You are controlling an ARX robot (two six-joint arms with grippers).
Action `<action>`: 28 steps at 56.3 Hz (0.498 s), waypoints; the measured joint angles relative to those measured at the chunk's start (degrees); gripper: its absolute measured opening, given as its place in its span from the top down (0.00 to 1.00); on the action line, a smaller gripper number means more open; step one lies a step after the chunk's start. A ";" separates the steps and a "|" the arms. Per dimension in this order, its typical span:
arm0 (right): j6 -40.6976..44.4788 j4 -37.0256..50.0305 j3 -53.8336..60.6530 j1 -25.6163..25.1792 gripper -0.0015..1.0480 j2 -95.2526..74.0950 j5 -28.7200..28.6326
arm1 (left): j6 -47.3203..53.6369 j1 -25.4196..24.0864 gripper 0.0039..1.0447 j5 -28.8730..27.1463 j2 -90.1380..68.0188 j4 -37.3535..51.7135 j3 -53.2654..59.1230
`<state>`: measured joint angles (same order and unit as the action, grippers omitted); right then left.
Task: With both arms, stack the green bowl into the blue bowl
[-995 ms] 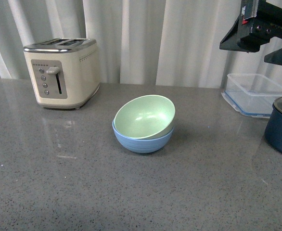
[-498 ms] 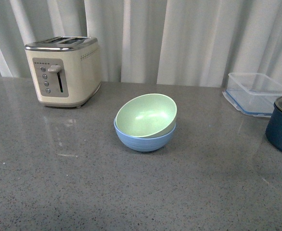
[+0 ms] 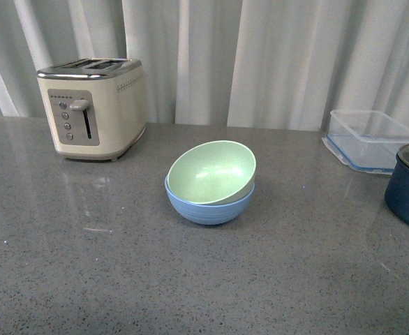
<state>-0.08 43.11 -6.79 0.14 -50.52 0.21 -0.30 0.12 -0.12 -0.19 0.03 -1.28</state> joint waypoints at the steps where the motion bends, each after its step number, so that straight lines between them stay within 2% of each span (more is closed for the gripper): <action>1: 0.00 -0.20 0.17 0.00 0.99 0.33 -0.02 | 0.00 0.00 0.06 0.02 0.00 0.00 0.00; 12: 0.00 -5.60 3.13 0.00 0.99 8.83 -0.11 | 0.00 0.00 0.06 0.00 0.00 0.00 0.00; 17: 0.00 -4.04 5.62 0.00 0.99 10.43 -0.09 | 0.00 0.00 0.06 0.00 0.00 0.00 0.00; 28: 0.00 -12.35 6.49 0.00 0.99 19.39 -0.11 | 0.00 0.00 0.06 0.00 0.00 0.00 0.00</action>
<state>-0.08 30.76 -0.30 0.14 -31.14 0.10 -0.30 0.12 -0.12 -0.19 0.03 -1.28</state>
